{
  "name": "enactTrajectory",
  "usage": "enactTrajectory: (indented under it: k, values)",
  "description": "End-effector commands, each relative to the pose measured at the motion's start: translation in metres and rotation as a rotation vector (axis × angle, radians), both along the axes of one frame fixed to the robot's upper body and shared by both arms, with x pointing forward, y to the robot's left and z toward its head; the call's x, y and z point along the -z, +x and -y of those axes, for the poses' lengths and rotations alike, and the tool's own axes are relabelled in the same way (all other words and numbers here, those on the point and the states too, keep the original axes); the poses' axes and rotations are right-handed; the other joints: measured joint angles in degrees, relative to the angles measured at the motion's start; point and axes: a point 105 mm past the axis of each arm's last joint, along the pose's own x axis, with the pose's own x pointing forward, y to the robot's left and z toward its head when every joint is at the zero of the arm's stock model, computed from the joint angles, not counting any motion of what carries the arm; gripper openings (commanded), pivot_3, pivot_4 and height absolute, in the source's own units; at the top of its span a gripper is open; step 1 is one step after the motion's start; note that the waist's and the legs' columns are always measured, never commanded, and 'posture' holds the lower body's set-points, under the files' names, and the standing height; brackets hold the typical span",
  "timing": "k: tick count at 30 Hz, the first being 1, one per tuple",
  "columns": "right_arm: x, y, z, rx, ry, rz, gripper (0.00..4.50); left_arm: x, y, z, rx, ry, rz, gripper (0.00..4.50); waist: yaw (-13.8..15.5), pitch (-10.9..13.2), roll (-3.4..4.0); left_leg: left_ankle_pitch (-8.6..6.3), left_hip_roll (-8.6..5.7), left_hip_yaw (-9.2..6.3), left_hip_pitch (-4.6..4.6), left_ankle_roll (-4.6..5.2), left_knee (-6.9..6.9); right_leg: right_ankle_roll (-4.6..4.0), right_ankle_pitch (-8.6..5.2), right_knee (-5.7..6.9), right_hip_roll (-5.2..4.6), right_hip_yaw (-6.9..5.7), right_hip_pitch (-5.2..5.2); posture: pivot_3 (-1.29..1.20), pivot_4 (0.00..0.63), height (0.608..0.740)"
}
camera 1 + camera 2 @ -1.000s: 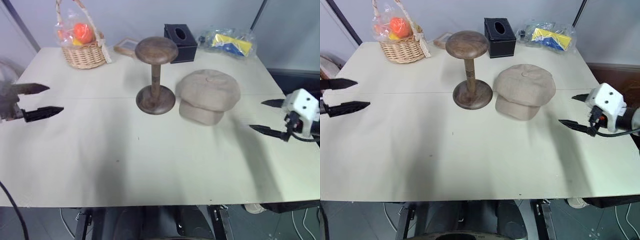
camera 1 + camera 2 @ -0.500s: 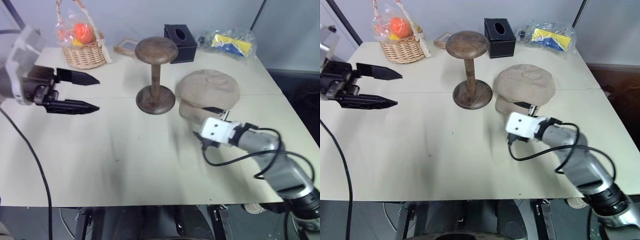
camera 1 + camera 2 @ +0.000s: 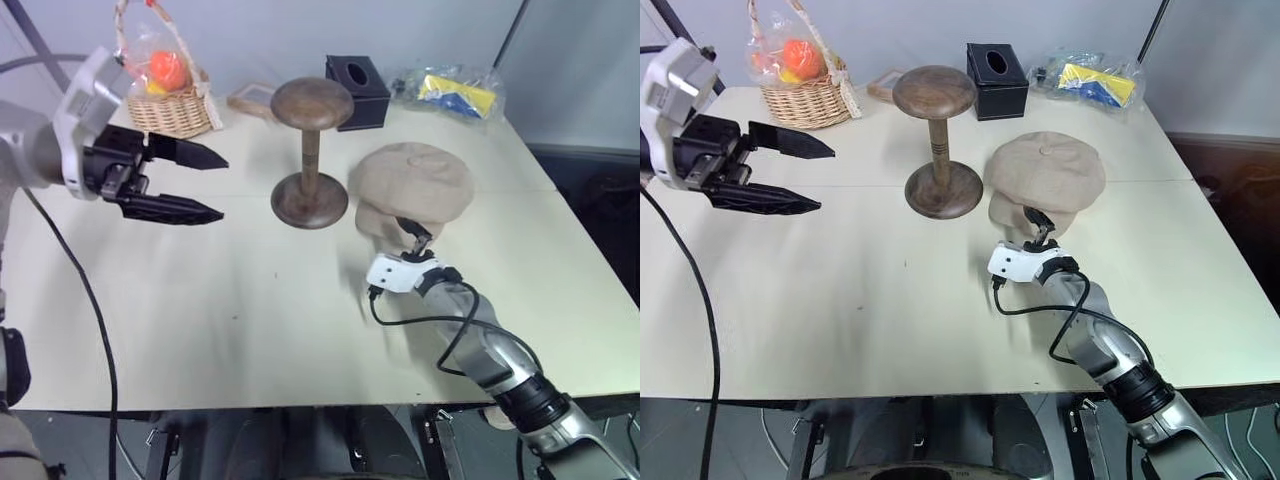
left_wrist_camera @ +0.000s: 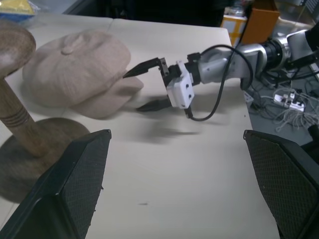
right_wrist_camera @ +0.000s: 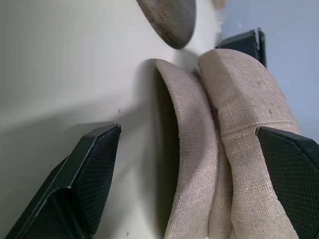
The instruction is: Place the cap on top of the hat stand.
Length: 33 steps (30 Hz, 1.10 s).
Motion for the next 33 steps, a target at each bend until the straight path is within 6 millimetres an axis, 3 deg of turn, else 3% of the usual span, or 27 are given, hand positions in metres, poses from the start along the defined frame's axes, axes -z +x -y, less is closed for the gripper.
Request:
enactTrajectory:
  k: [1, 9, 18, 22, 26, 30, 33]
  values:
    - [0.010, 0.018, 0.034, 0.135, -0.040, -0.022, 4.45, -0.011, -0.003, 0.000, 0.009, 0.003, 0.051, 4.50, -0.1, 0.0, 0.00, 0.01, 0.03, -0.02, 0.10, 0.00, 0.01, -0.04, -0.03, 0.00, -0.03, 0.00, 0.11, 0.00, 0.150, 0.740]
    - [-0.009, 0.040, 0.040, 0.129, -0.053, 0.016, 4.45, -0.012, -0.001, 0.001, 0.005, -0.010, 0.065, 4.50, -0.2, 0.0, -0.02, 0.00, 0.01, -0.12, 0.24, 0.00, -0.03, 0.15, 0.06, 0.01, -0.04, -0.01, 0.27, 0.00, 0.150, 0.740]
    - [0.004, 0.036, 0.031, 0.092, -0.054, -0.010, 4.45, -0.012, 0.000, 0.000, -0.006, -0.011, 0.074, 4.50, -0.4, 0.0, -0.02, 0.00, 0.00, -0.15, 0.23, 0.00, -0.07, 0.15, 0.05, 0.01, -0.03, -0.02, 0.25, 0.00, 0.150, 0.740]
    - [0.005, 0.036, 0.028, 0.081, -0.031, -0.022, 2.72, -0.013, 0.000, 0.000, -0.009, -0.014, 0.079, 4.50, -0.4, 0.0, 0.00, 0.00, 0.00, -0.15, 0.21, 0.00, -0.08, 0.15, 0.05, 0.00, -0.03, -0.02, 0.23, 0.00, 0.150, 0.740]
    - [-0.002, 0.037, 0.030, 0.086, -0.037, 0.007, 0.70, -0.013, 0.000, 0.001, -0.007, -0.018, 0.080, 4.50, -0.5, 0.0, -0.01, 0.00, 0.01, -0.15, 0.17, 0.00, -0.09, 0.15, 0.05, 0.01, -0.03, -0.02, 0.17, 0.00, 0.150, 0.740]
    - [-0.011, 0.038, 0.033, 0.099, -0.011, 0.038, 0.70, -0.013, 0.000, 0.001, -0.009, -0.023, 0.081, 4.50, -0.5, 0.0, 0.00, 0.00, 0.01, -0.15, 0.16, 0.00, -0.10, 0.15, 0.05, 0.01, -0.02, -0.02, 0.16, 0.00, 0.150, 0.740]
    - [-0.030, 0.039, 0.037, 0.101, 0.020, 0.088, 0.70, -0.015, 0.001, 0.000, -0.026, -0.043, 0.088, 4.50, -0.5, 0.0, 0.01, 0.00, 0.01, -0.15, 0.09, 0.00, -0.10, 0.15, 0.05, 0.01, -0.03, -0.02, 0.10, 0.00, 0.150, 0.740]
